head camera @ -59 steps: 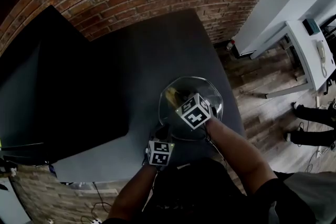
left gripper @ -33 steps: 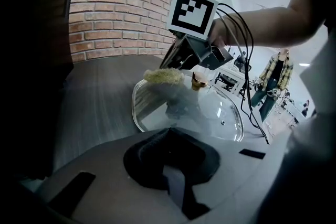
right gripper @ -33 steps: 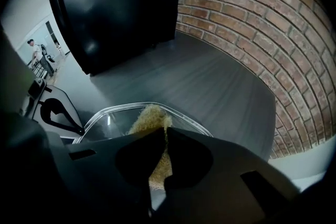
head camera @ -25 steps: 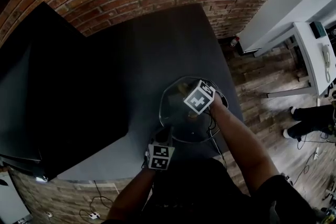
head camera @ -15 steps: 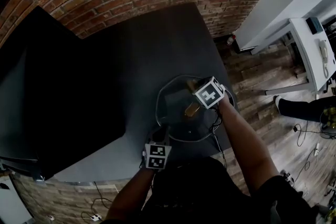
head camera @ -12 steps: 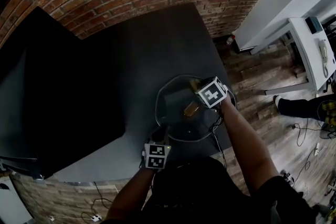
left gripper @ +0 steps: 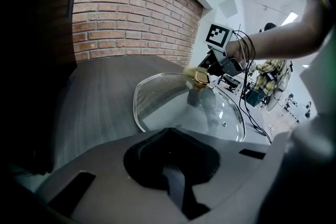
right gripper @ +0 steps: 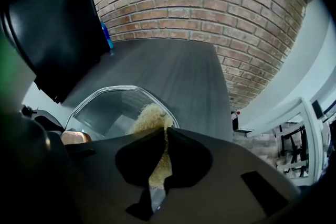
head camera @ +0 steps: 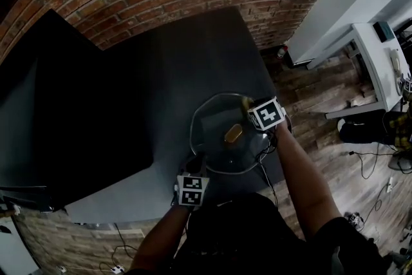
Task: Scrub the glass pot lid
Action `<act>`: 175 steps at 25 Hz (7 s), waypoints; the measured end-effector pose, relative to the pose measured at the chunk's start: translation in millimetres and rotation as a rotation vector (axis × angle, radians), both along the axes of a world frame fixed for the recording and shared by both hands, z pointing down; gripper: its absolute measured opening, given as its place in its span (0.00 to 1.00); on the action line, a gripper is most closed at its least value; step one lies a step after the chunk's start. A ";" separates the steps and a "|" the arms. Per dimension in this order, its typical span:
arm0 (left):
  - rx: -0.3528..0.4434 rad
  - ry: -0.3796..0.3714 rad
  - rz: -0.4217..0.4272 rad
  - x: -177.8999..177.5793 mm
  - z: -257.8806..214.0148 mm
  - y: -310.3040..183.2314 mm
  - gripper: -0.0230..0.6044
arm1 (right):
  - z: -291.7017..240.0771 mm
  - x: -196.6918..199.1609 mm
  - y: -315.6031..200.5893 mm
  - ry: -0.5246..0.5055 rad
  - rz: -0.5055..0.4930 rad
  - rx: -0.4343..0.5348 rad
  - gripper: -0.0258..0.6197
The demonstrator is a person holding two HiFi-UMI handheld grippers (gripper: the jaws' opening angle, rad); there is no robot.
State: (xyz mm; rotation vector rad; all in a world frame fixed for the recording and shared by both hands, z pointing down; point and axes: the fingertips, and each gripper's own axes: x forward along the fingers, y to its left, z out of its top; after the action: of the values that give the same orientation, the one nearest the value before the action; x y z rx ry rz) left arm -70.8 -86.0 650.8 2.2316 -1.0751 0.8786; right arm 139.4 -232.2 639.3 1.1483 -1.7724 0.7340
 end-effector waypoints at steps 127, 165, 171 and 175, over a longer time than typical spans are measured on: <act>-0.006 -0.037 0.010 -2.8 0.3 -1.1 0.09 | 9.9 41.6 48.7 0.192 -0.301 -0.038 0.08; 0.006 -0.014 0.227 -3.1 -4.0 1.5 0.09 | 4.4 -34.1 202.5 -0.016 0.036 0.009 0.08; 0.012 -0.004 0.264 -3.3 -3.6 1.0 0.09 | -0.8 -77.6 209.9 -0.060 0.064 0.041 0.08; 0.015 -0.003 0.289 -3.7 -0.2 1.1 0.09 | -3.2 -104.6 205.5 -0.088 0.060 0.054 0.08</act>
State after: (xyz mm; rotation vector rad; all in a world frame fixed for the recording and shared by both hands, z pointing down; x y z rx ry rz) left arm -74.4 -85.0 650.7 2.4380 -0.7722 0.9930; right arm 34.7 -26.7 636.0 1.2267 -1.8475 0.7866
